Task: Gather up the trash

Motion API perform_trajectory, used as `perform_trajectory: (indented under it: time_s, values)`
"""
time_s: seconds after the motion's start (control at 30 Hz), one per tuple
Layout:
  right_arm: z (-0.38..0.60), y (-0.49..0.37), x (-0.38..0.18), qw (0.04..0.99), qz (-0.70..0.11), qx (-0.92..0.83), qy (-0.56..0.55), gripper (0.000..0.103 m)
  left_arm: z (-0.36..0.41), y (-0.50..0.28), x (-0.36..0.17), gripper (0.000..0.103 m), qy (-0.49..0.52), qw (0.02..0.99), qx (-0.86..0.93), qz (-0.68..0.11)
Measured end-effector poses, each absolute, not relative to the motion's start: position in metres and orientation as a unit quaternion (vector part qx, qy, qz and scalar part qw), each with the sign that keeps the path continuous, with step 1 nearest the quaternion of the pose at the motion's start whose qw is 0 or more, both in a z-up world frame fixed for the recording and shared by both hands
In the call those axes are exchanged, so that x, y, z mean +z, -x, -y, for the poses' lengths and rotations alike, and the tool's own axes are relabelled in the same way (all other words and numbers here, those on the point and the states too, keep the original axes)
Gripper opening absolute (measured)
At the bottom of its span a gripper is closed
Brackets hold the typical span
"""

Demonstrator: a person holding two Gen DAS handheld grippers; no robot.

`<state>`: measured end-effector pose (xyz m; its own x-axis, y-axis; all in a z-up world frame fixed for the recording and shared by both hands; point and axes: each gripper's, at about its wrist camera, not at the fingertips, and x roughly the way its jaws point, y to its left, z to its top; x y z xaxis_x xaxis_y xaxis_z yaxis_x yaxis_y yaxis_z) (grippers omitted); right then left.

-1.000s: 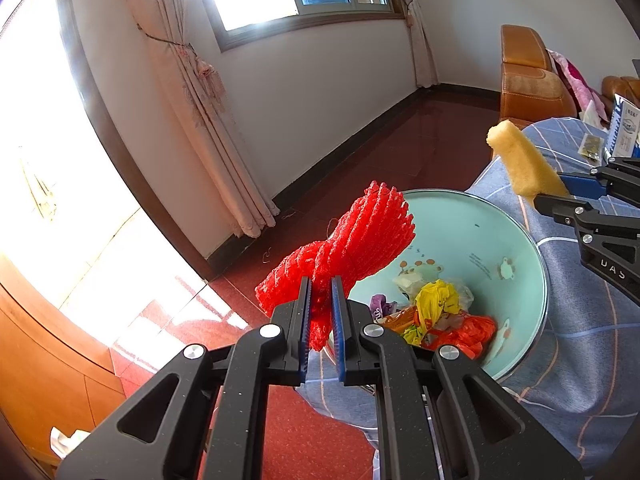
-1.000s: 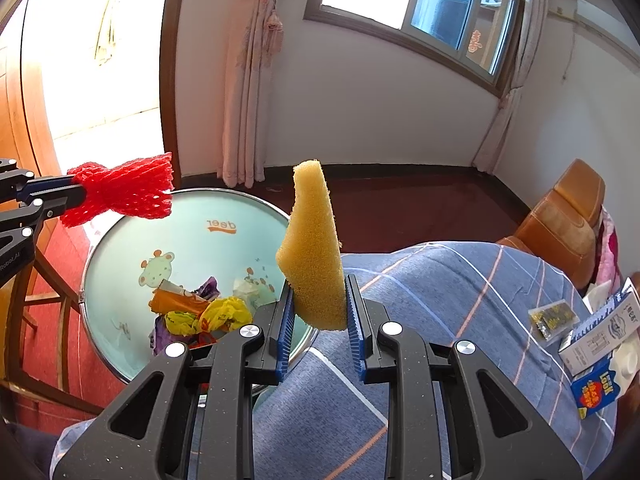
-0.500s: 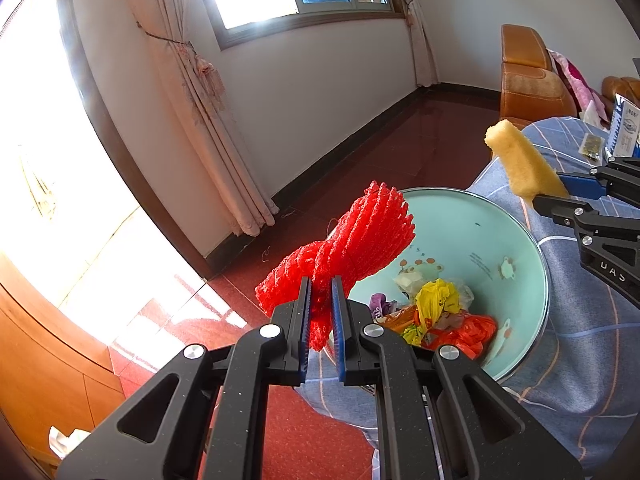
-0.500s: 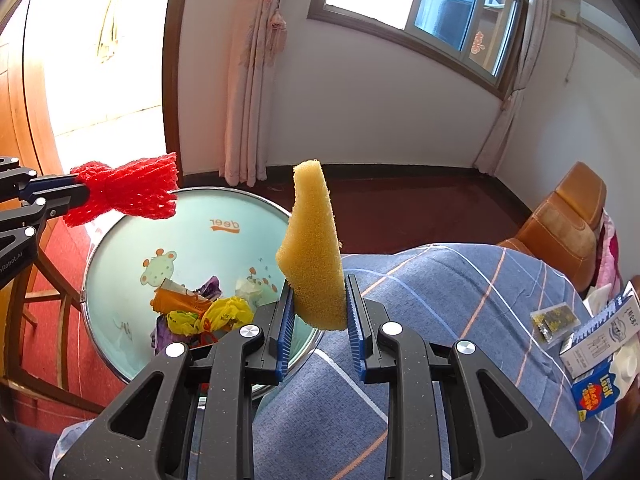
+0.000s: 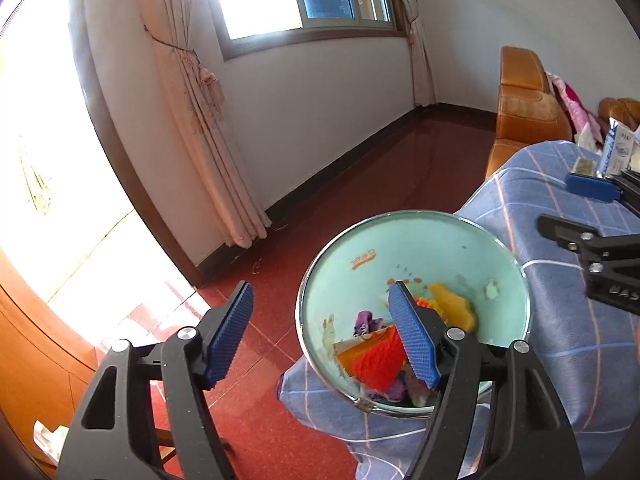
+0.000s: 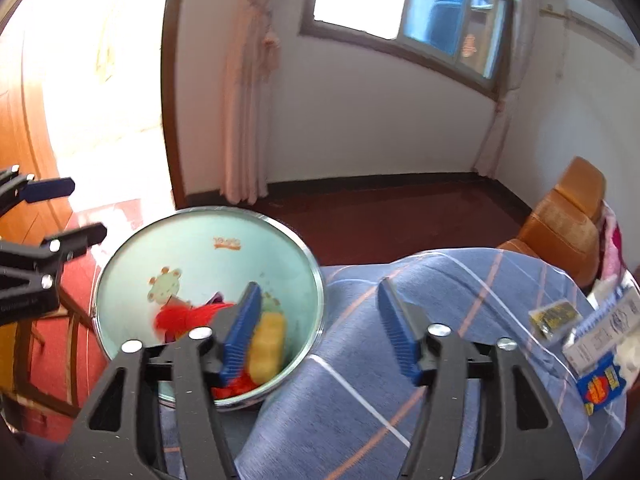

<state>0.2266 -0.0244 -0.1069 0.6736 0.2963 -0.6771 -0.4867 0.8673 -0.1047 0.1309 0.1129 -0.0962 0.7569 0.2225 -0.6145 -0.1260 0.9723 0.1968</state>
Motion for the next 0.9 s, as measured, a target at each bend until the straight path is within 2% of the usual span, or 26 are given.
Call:
perform_trajectory:
  time_s: [0.03, 0.13, 0.4, 0.9]
  values:
    - [0.029, -0.224, -0.104, 0.906, -0.339, 0.214, 0.133, 0.065, -0.112, -0.13, -0.094, 0.08, -0.068, 0.937, 0.097, -0.33]
    - [0.053, -0.211, -0.095, 0.917, -0.331, 0.191, 0.111, 0.069, -0.112, -0.123, -0.083, 0.09, -0.046, 0.945, 0.098, -0.308]
    - [0.115, -0.165, -0.059, 0.947, -0.282, 0.14, 0.06, 0.076, -0.093, -0.104, -0.056, 0.097, -0.03, 0.962, 0.075, -0.26]
    - [0.137, -0.135, -0.041, 0.962, -0.254, 0.095, 0.033, 0.077, -0.07, -0.086, -0.038, 0.097, -0.025, 0.972, 0.037, -0.231]
